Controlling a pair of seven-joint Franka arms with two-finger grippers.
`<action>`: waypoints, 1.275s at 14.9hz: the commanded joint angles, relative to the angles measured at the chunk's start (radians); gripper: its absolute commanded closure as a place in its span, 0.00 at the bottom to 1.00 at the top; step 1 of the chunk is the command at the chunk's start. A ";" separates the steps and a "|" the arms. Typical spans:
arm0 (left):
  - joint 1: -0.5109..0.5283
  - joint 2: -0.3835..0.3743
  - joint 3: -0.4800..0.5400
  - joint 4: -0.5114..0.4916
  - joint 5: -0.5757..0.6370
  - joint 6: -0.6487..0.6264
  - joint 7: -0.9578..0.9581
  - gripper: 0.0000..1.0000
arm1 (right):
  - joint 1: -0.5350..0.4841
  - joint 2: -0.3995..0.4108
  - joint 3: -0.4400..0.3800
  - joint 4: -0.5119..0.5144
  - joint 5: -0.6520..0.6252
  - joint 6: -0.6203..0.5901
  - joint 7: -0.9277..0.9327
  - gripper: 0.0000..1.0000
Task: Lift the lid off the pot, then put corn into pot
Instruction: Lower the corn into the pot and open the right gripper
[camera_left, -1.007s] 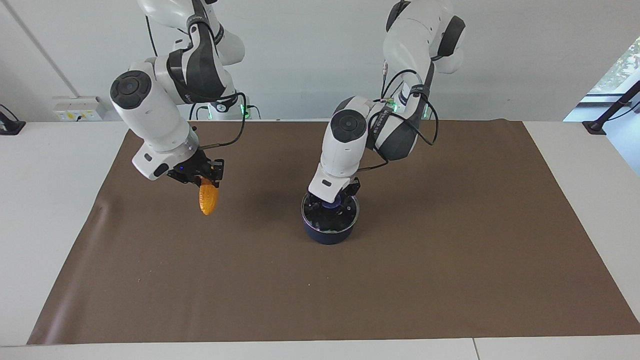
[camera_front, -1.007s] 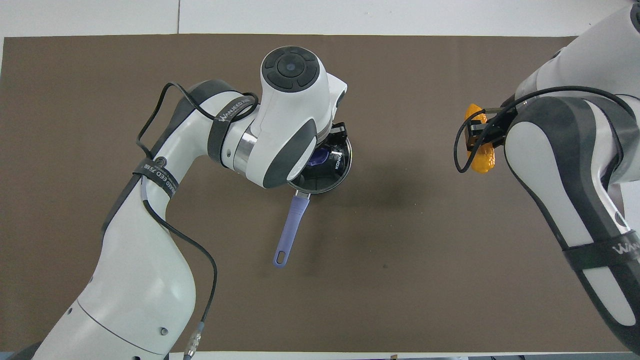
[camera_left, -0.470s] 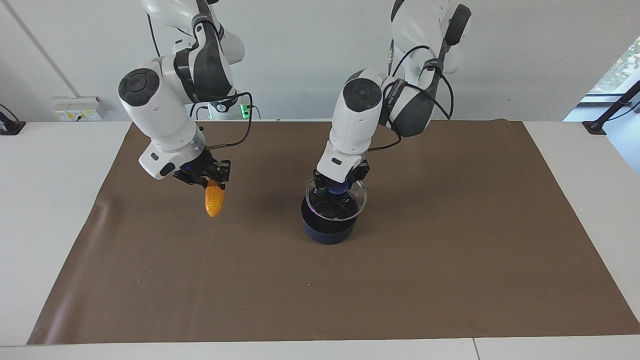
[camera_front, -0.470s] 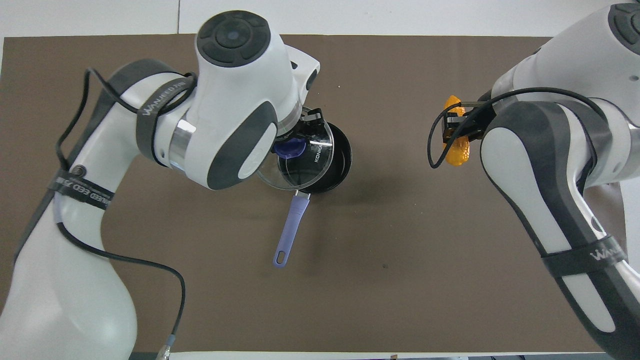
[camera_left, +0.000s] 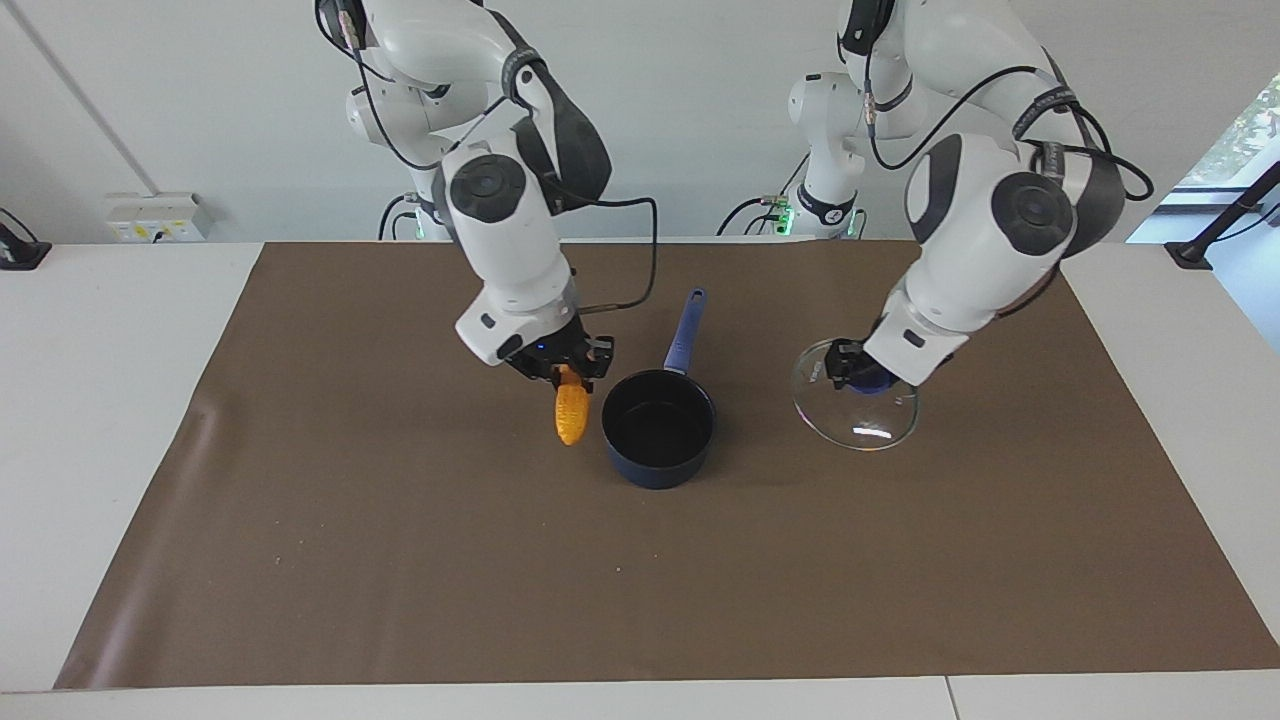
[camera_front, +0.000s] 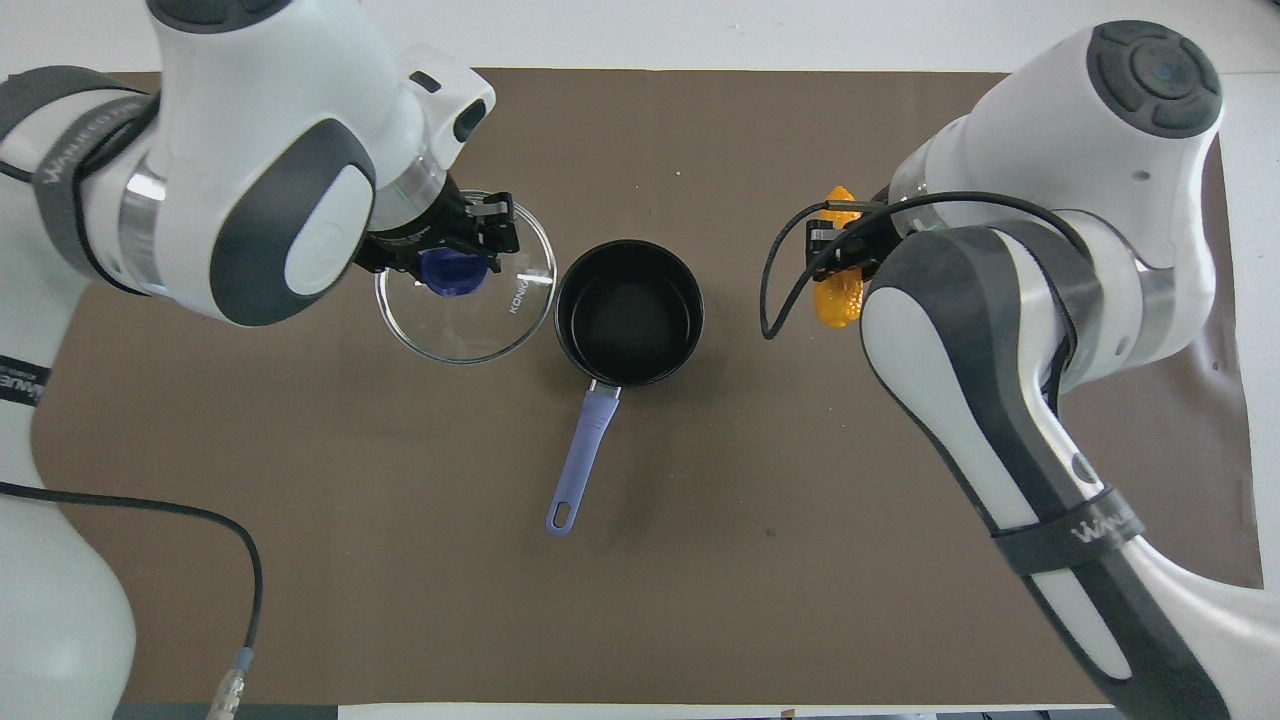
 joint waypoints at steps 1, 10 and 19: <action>0.103 -0.136 -0.007 -0.259 -0.004 0.167 0.155 1.00 | 0.058 0.074 -0.002 0.046 0.006 0.069 0.054 1.00; 0.203 -0.204 -0.001 -0.594 0.031 0.528 0.326 1.00 | 0.110 0.049 -0.002 -0.117 0.008 0.202 0.071 0.51; 0.206 -0.184 -0.001 -0.656 0.065 0.575 0.230 1.00 | -0.047 -0.093 -0.033 -0.043 -0.146 -0.023 0.007 0.00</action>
